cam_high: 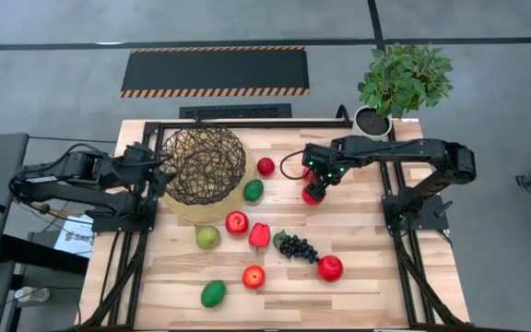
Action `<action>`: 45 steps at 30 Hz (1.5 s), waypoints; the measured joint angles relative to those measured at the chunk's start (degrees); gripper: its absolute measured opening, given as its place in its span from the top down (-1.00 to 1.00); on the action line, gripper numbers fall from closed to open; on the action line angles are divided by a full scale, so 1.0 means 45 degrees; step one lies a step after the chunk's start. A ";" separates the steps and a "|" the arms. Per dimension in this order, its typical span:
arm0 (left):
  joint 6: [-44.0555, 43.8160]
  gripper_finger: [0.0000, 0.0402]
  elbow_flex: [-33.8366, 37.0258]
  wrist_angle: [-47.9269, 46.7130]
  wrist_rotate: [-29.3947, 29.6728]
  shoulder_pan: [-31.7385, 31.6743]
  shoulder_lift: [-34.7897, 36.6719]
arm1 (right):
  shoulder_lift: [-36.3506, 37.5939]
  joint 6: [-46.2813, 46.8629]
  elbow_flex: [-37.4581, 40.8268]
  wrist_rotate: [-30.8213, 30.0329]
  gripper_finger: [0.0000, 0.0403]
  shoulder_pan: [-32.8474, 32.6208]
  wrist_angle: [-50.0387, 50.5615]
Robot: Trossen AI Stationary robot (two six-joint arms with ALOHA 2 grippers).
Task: Build produce basket
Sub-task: Put the red apple into the black wire basket
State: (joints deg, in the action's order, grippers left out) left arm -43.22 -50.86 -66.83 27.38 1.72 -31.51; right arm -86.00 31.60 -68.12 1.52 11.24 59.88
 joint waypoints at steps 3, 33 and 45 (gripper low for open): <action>0.1343 -0.64 0.0008 0.0436 -0.0189 0.0000 0.0005 | 0.0000 -0.0321 0.0000 -0.0035 -0.97 -0.0316 0.0210; 0.0280 -0.64 0.0008 0.1085 -0.3133 0.0010 0.0005 | 0.1813 0.2733 -0.0009 -0.5327 -0.89 -0.3799 0.0695; 0.0032 -0.64 0.0008 0.1069 -0.3268 0.0010 0.0005 | 0.1773 0.2992 0.0250 -0.5960 -0.88 -0.4492 0.1123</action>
State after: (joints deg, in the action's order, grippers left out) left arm -43.07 -50.83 -62.02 12.67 1.76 -31.48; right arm -78.02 45.06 -66.99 -25.29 -8.98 64.93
